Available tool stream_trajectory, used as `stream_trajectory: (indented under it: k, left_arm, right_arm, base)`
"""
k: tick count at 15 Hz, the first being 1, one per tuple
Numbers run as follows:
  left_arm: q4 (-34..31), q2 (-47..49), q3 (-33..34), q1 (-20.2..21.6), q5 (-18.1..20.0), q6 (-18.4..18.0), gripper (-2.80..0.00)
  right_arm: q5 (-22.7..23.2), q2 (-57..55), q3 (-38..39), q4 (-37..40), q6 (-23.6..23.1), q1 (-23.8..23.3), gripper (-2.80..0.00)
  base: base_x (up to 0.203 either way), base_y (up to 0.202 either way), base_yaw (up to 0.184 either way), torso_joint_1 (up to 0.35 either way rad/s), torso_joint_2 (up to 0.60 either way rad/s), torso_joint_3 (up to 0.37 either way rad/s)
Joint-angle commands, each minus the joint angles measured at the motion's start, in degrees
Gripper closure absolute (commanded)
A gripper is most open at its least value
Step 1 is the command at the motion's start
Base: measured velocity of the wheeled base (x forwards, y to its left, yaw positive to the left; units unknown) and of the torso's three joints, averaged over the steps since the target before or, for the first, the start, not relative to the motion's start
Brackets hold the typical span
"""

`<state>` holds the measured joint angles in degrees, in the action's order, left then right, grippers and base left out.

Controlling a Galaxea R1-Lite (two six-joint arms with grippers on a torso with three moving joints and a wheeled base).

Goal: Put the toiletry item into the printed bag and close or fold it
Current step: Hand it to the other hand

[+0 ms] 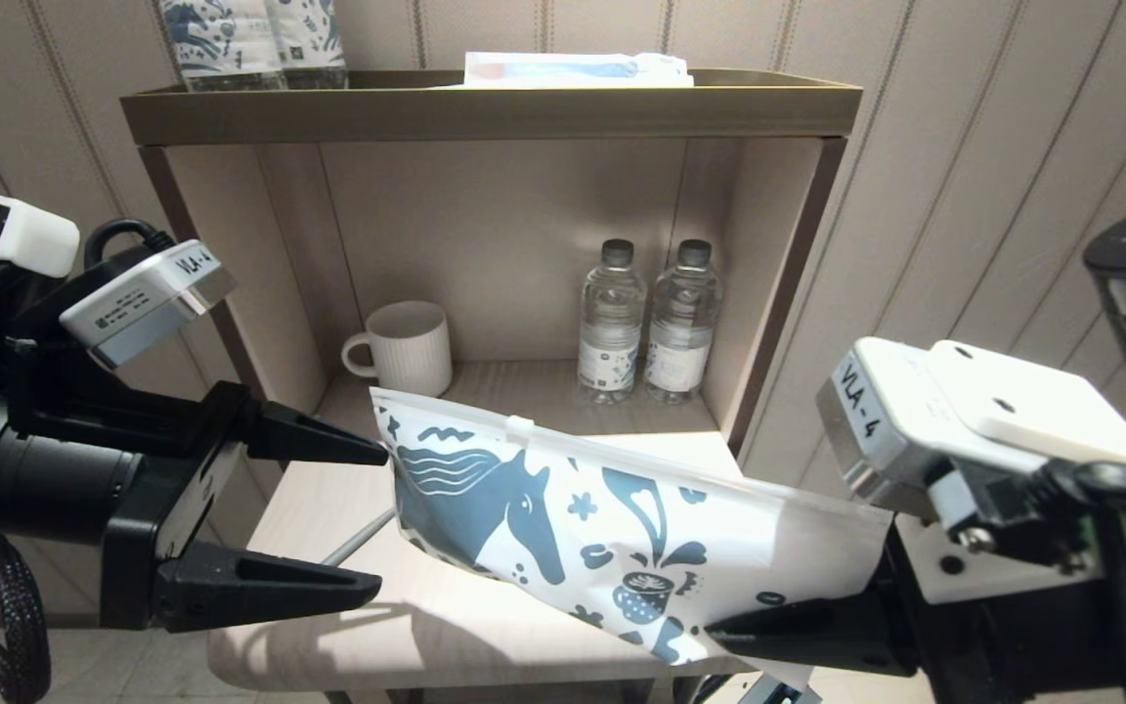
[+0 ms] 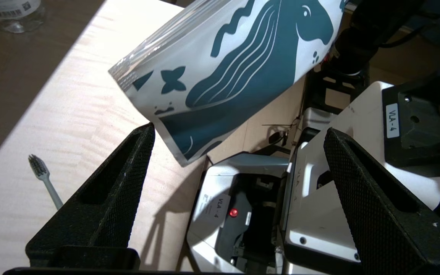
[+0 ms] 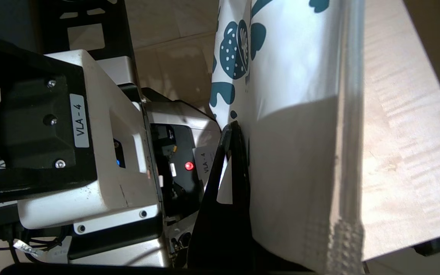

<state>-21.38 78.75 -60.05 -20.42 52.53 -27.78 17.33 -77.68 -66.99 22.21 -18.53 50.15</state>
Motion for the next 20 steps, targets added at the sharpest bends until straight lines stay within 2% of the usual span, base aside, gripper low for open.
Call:
stream_trajectory:
  k: [1,3,7,10,13,17,20]
  left_arm:
    - [-0.1,0.4,-0.1,-0.1,1.2,-0.1,-2.8]
    - [-0.1,0.2,-0.2,-0.1,3.7,-0.1,-2.8]
    - [1.2,1.5,-0.1,-0.1,4.2,-0.2,-2.8]
    - [2.7,2.1,0.8,-0.1,6.1,-0.1,-2.8]
    - [3.0,3.1,1.1,0.6,6.3,-0.1,-2.8]
    - [8.0,7.1,0.7,3.6,6.5,0.4,-2.8]
    - [8.5,8.4,0.4,4.5,6.6,0.4,-2.8]
  right_arm:
    - [0.9,-2.7,0.0,-2.2,0.0,0.2,0.0]
    - [1.4,-4.6,-0.4,-3.7,0.0,0.3,0.0]
    - [3.0,-4.2,-0.3,-3.8,0.1,0.4,0.0]
    - [3.2,-4.5,-0.6,-4.0,0.2,0.4,0.0]
    - [3.2,-1.7,-0.3,-3.9,0.2,0.4,0.0]
    - [2.9,4.8,2.0,-3.4,0.4,0.3,0.0]
    - [3.2,5.7,4.2,-3.4,0.9,0.4,0.0]
  base:
    - [0.0,0.0,0.0,0.0,0.0,0.0]
    - [0.0,0.0,0.0,0.0,0.0,0.0]
    - [0.0,0.0,0.0,0.0,0.0,0.0]
    - [0.0,0.0,0.0,0.0,0.0,0.0]
    - [0.0,0.0,0.0,0.0,0.0,0.0]
    - [0.0,0.0,0.0,0.0,0.0,0.0]
    - [0.0,0.0,0.0,0.0,0.0,0.0]
